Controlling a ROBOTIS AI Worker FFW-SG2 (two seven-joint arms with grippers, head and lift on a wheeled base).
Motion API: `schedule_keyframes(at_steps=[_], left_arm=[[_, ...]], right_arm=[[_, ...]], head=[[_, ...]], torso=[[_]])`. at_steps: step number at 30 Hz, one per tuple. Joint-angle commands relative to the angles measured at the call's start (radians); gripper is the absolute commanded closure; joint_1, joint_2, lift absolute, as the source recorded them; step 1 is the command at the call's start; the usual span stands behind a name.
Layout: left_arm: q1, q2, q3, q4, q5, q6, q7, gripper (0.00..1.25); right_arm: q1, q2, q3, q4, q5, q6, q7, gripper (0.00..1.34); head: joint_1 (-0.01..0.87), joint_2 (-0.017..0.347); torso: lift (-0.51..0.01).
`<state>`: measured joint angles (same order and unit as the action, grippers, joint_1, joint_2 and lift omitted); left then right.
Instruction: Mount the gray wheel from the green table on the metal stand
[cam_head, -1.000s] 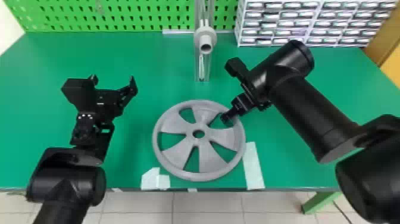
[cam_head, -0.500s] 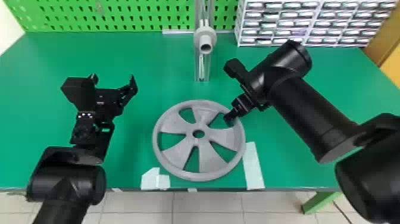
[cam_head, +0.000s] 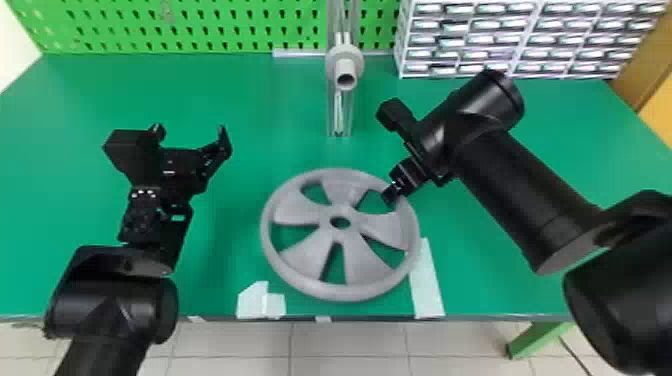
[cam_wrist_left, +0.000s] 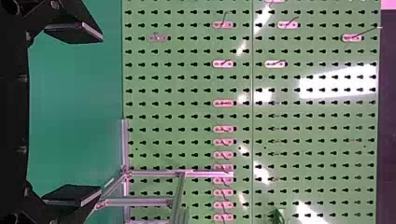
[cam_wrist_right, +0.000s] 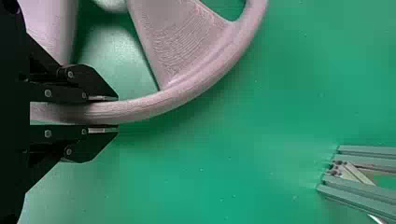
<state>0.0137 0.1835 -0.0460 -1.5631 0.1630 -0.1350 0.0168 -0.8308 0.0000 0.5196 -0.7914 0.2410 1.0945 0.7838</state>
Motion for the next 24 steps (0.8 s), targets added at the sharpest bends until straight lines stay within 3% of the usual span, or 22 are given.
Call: schedule_keyframes(at_steps=[1,24], left_arm=[[0.002,0.001,-0.002,0.0,0.001,0.0,-0.001,0.14],[0.006,0.01,-0.003,-0.008,0.007,0.0,0.0,0.15]], right_arm=[[0.002,0.001,-0.012,-0.002,0.0,-0.005,0.0,1.08],[0.058,0.001,-0.092,-0.167,0.084,0.018,-0.001,1.08]], head=[[0.868,0.052],[0.868,0.052]], torso=[[-0.093],[-0.093]])
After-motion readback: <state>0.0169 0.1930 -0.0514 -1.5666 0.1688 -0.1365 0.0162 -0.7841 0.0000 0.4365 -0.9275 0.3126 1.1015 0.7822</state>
